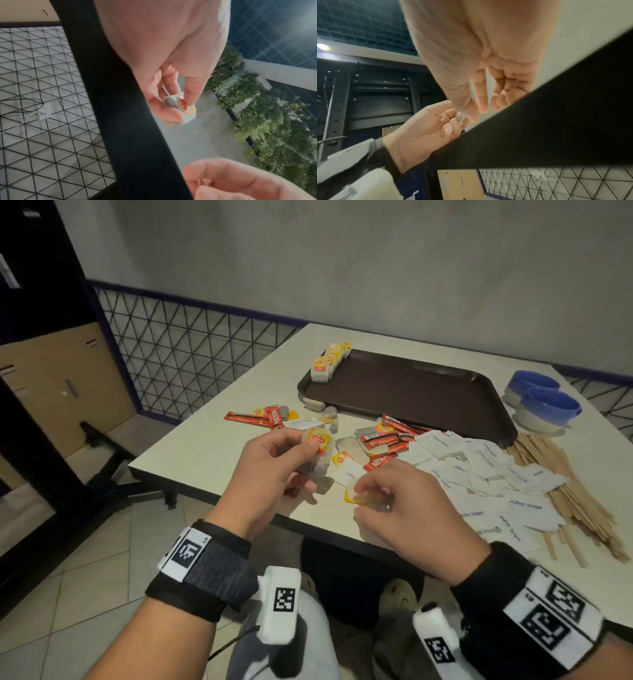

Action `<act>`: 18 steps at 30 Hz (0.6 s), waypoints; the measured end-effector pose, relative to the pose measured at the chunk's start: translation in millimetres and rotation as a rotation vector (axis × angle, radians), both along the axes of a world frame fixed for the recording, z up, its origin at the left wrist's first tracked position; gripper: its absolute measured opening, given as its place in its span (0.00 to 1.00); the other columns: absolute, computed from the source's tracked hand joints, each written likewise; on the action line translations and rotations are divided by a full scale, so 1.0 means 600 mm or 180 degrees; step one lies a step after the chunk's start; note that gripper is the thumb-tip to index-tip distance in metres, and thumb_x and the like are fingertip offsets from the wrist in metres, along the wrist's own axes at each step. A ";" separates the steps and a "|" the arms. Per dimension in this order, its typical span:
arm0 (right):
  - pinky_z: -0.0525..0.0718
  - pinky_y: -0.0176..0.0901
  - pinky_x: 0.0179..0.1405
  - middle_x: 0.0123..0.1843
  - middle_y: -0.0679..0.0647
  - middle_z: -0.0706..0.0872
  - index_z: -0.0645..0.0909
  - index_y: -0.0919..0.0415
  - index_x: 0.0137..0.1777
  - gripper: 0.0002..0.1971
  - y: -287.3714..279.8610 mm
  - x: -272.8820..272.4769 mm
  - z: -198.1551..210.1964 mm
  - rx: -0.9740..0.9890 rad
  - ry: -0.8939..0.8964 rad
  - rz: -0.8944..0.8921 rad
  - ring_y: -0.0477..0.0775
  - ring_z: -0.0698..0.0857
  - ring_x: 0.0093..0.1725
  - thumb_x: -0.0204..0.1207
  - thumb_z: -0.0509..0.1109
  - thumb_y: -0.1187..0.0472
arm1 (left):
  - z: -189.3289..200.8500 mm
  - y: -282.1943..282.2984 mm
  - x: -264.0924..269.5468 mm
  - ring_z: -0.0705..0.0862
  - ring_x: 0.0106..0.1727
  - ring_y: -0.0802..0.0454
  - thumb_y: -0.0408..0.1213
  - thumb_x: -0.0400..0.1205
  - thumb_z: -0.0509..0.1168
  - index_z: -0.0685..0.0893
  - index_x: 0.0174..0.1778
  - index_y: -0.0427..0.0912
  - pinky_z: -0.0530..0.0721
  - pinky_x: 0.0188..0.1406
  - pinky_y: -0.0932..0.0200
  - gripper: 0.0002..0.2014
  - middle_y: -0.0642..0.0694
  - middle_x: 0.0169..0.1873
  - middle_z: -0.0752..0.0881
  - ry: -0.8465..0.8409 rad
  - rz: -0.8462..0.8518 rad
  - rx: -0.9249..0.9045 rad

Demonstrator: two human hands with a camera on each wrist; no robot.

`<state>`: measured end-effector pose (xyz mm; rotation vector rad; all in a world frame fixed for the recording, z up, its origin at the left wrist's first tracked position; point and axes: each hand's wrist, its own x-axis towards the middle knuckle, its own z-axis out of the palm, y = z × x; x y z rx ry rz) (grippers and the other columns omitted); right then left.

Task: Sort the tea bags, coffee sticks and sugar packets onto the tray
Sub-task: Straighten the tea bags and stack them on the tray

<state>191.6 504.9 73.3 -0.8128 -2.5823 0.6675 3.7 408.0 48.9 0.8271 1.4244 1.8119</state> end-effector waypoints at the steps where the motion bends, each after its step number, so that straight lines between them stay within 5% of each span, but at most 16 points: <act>1: 0.72 0.24 0.46 0.51 0.41 0.82 0.88 0.46 0.54 0.10 0.004 -0.007 0.008 0.0085 -0.0166 0.0066 0.41 0.80 0.51 0.73 0.79 0.54 | -0.001 -0.001 -0.002 0.85 0.37 0.37 0.39 0.82 0.74 0.91 0.53 0.37 0.87 0.35 0.51 0.09 0.31 0.47 0.92 -0.0036 0.0014 0.0013; 3: 0.75 0.34 0.49 0.51 0.43 0.82 0.87 0.48 0.54 0.11 0.011 -0.021 0.018 0.0269 -0.0466 0.0124 0.45 0.79 0.53 0.73 0.79 0.49 | -0.002 0.000 -0.002 0.88 0.40 0.39 0.38 0.82 0.75 0.92 0.53 0.37 0.87 0.37 0.52 0.09 0.34 0.47 0.93 -0.0036 0.0022 0.0043; 6: 0.73 0.36 0.43 0.48 0.44 0.82 0.87 0.51 0.50 0.10 0.019 -0.038 0.026 0.0495 -0.0801 0.0218 0.47 0.79 0.50 0.76 0.78 0.47 | -0.003 0.001 0.002 0.90 0.42 0.44 0.37 0.81 0.75 0.93 0.51 0.37 0.89 0.38 0.53 0.07 0.37 0.47 0.94 -0.0047 0.0020 0.0107; 10: 0.75 0.36 0.39 0.45 0.45 0.85 0.89 0.53 0.49 0.06 0.022 -0.042 0.038 0.0563 -0.0991 0.0343 0.46 0.82 0.45 0.78 0.78 0.52 | -0.003 -0.004 0.003 0.83 0.29 0.46 0.39 0.82 0.75 0.94 0.51 0.42 0.86 0.30 0.53 0.06 0.37 0.44 0.93 0.0007 0.0045 -0.0037; 14: 0.77 0.38 0.43 0.45 0.43 0.82 0.87 0.50 0.47 0.11 0.008 -0.021 0.041 0.0671 -0.1070 0.0562 0.45 0.79 0.46 0.76 0.76 0.44 | -0.008 -0.001 0.001 0.79 0.31 0.40 0.40 0.82 0.76 0.95 0.52 0.43 0.77 0.26 0.59 0.07 0.38 0.45 0.94 0.0209 0.0167 -0.0039; 18: 0.79 0.41 0.54 0.54 0.38 0.77 0.84 0.45 0.56 0.20 -0.011 0.020 0.036 0.0693 -0.1289 0.0812 0.41 0.76 0.55 0.73 0.74 0.33 | -0.010 -0.001 0.000 0.81 0.34 0.38 0.41 0.81 0.77 0.95 0.52 0.44 0.79 0.29 0.56 0.07 0.40 0.46 0.94 0.0247 0.0152 -0.0046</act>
